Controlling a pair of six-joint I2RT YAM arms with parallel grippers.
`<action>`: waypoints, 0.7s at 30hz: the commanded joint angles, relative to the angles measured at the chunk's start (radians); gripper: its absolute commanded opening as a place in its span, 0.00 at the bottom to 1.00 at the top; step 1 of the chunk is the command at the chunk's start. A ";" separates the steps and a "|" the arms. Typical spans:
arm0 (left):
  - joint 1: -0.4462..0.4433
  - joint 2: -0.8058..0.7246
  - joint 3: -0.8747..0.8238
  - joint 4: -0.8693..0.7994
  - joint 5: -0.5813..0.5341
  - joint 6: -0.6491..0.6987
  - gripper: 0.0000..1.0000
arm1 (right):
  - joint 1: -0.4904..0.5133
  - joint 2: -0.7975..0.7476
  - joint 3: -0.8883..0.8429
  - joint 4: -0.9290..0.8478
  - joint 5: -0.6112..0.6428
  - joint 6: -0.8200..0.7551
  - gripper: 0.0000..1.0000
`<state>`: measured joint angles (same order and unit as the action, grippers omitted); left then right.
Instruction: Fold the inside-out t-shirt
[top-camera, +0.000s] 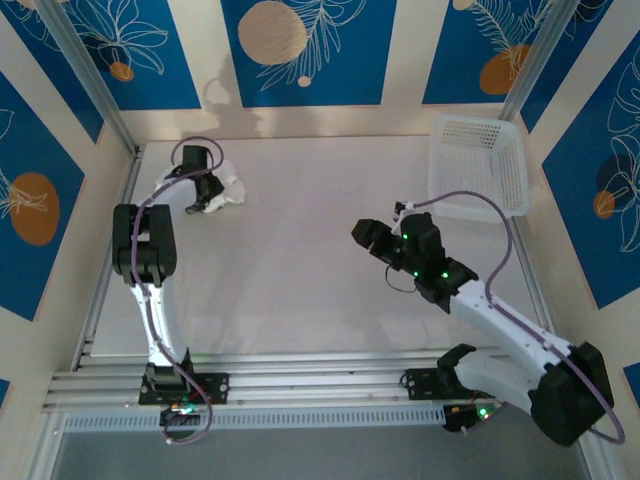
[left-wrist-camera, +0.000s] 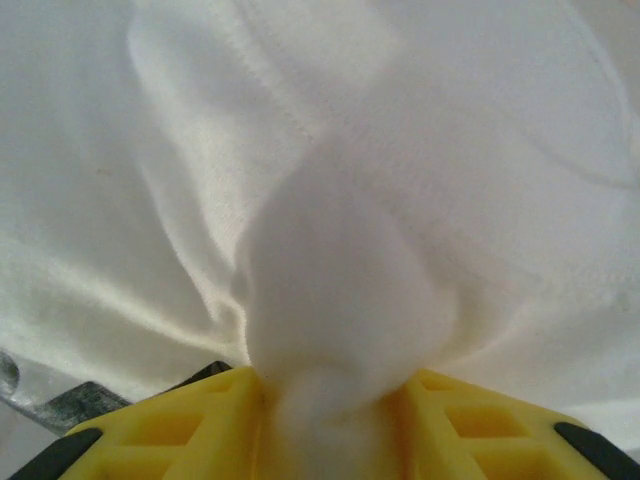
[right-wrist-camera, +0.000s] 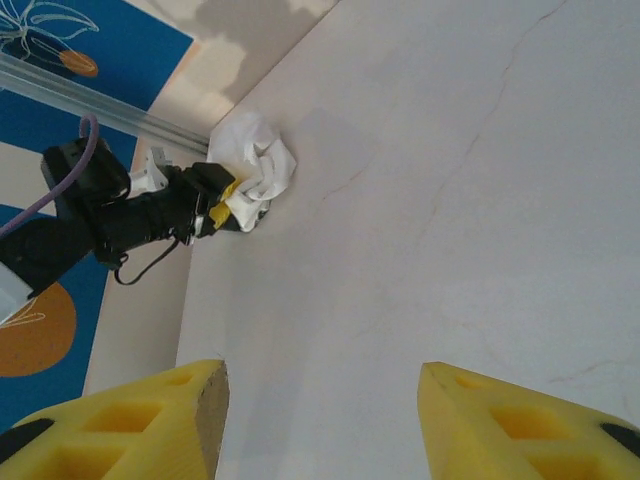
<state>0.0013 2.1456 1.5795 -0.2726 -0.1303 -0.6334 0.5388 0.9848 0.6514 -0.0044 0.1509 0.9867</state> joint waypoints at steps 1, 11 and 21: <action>0.077 0.086 0.101 -0.076 0.037 -0.005 0.39 | -0.025 -0.062 -0.028 -0.119 0.031 0.009 0.53; 0.171 0.074 0.203 0.062 0.230 -0.001 0.53 | -0.214 -0.108 0.012 -0.281 0.003 -0.154 0.55; -0.079 -0.642 -0.557 0.374 0.185 0.060 0.62 | -0.342 0.095 0.059 -0.184 0.362 -0.586 0.80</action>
<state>0.0185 1.6424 1.1366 -0.0032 0.0944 -0.6430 0.2146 1.0428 0.7158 -0.2501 0.3378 0.5976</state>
